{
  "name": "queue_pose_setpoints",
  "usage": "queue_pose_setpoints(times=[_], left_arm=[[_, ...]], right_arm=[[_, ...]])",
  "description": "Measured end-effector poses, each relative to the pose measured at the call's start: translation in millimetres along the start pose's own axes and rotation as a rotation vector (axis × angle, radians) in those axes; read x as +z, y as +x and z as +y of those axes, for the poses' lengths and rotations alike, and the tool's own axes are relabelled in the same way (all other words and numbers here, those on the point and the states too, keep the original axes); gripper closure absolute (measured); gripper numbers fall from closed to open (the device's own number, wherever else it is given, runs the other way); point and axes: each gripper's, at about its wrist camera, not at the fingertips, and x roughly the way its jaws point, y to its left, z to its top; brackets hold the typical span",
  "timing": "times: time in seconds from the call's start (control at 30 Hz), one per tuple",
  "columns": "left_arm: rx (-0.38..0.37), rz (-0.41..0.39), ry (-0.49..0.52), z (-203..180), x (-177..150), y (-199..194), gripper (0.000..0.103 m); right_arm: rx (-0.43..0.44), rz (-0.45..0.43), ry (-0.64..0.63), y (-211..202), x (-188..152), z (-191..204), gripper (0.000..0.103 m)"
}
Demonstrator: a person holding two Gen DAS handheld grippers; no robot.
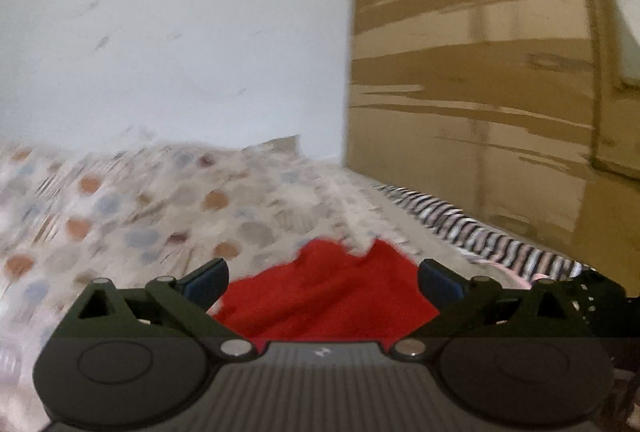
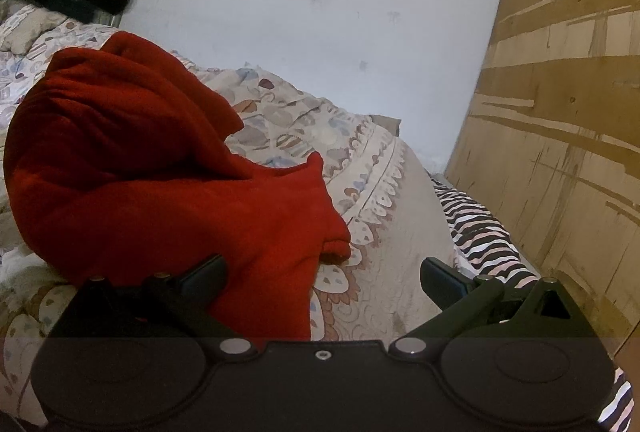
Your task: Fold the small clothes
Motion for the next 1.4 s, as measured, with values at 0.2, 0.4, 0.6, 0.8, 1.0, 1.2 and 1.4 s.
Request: queue_pose_setpoints(times=[0.2,0.4,0.6,0.8,1.0,1.2,1.4], left_arm=[[0.002,0.112,-0.302,55.7,-37.7,3.3,0.001],[-0.089,0.097,-0.377,73.8,-48.1,13.6,0.001],[-0.134,0.091,-0.356,68.5,-53.4,19.6,0.002],[-0.159,0.091,-0.313,56.3,-53.9,21.4,0.013],[-0.148,0.07,-0.222,43.3,-51.5,20.8,0.014],[-0.151,0.043,-0.087,25.4,-48.6,18.4,0.017],[-0.136,0.022,-0.028,16.0,-47.9,15.7,0.032]], right_arm=[[0.041,-0.036,0.04,-2.5,12.5,-15.7,0.001],[0.242,-0.012,0.218,12.2,60.7,-49.3,0.0],[0.657,0.192,0.591,62.0,102.7,-63.6,0.0],[0.73,0.428,0.737,121.1,123.2,-41.5,0.0],[0.743,0.572,1.013,170.1,112.8,-35.5,0.0],[0.653,0.724,1.159,208.5,111.5,-40.2,0.0],[0.55,0.769,1.012,221.8,120.6,-21.9,0.006]])
